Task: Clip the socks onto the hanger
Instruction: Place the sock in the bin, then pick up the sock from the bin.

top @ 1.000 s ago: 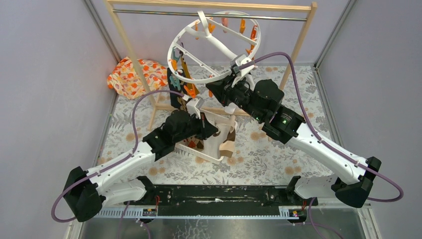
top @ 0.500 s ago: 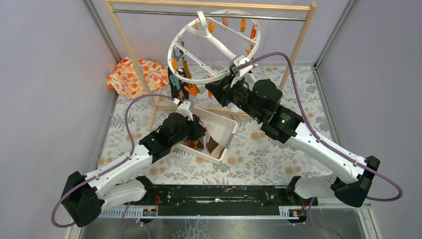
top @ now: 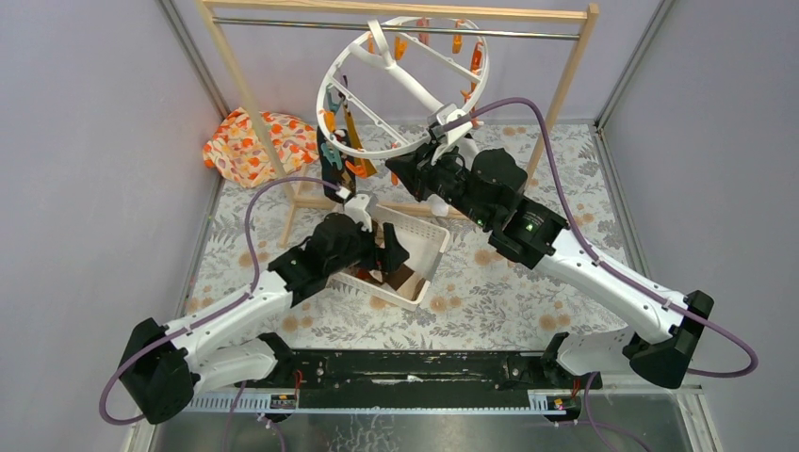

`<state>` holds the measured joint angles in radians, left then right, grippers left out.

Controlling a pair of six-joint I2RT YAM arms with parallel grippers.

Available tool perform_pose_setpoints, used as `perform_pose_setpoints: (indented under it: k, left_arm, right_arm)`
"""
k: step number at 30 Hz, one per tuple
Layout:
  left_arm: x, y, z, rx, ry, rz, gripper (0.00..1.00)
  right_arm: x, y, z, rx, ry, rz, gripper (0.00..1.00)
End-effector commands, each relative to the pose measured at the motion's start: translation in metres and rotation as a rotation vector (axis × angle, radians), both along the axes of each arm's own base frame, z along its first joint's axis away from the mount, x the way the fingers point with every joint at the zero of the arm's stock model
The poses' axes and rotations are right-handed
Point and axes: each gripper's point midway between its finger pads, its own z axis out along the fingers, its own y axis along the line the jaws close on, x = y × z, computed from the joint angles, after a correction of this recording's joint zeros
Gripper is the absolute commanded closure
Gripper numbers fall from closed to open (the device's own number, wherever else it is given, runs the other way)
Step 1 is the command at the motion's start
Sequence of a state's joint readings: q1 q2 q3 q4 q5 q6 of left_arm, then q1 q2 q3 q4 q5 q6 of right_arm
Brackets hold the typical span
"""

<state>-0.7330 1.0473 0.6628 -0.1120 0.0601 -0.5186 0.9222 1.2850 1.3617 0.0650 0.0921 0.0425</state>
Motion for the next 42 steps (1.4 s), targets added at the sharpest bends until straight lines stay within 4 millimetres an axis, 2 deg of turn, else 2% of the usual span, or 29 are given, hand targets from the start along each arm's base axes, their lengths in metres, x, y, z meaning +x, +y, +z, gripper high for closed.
perform_pose_setpoints:
  k: [1,4,7,9,13,19,25,28,31,33,35,38,39,42]
  left_arm:
    - [0.009,-0.006,0.002,0.116,-0.06,-0.024,0.01]
    - [0.01,-0.003,-0.02,0.245,-0.074,0.005,0.01]
    - [0.006,-0.005,-0.033,0.374,-0.096,0.004,0.01]
    - [0.002,-0.01,-0.033,0.409,-0.104,-0.011,0.02]
    - [0.001,-0.005,-0.044,0.45,-0.089,0.003,0.03]
    - [-0.001,-0.013,-0.08,0.513,-0.027,-0.042,0.03]
    - [0.01,-0.019,-0.105,0.636,-0.04,-0.04,0.04]
    - [0.012,-0.019,-0.117,0.688,-0.034,-0.048,0.08]
    - [0.009,-0.016,-0.135,0.738,0.006,-0.071,0.19]
    - [0.007,-0.014,-0.145,0.765,0.024,-0.074,0.35]
    - [0.005,-0.011,-0.15,0.778,0.032,-0.069,0.61]
    - [0.007,-0.007,-0.144,0.777,0.018,-0.04,0.96]
    - [0.009,-0.005,-0.138,0.775,0.005,-0.022,1.0]
    - [0.015,0.001,-0.112,0.757,-0.044,0.03,1.0]
  right_arm:
    - [-0.001,0.002,0.022,0.046,-0.035,0.022,1.0]
    - [0.0,0.003,0.018,0.039,-0.03,0.023,1.0]
    - [0.002,0.003,0.014,0.037,-0.023,0.018,1.0]
    - [0.003,0.003,0.013,0.037,-0.021,0.018,1.0]
    - [0.003,0.001,0.014,0.042,-0.022,0.019,1.0]
    - [0.004,0.0,0.011,0.04,-0.015,0.017,1.0]
    - [0.004,-0.004,0.009,0.04,-0.01,0.012,1.0]
    - [0.005,-0.007,0.011,0.04,-0.013,0.004,1.0]
    - [0.005,-0.01,0.012,0.043,-0.015,-0.002,1.0]
    - [0.006,-0.012,0.012,0.044,-0.016,-0.006,1.0]
    - [0.006,-0.012,0.01,0.041,-0.014,-0.006,1.0]
    - [0.008,-0.012,0.008,0.041,-0.008,-0.008,1.0]
    - [0.009,-0.012,0.006,0.041,-0.005,-0.007,1.0]
    - [0.009,-0.012,0.007,0.043,-0.005,-0.006,1.0]
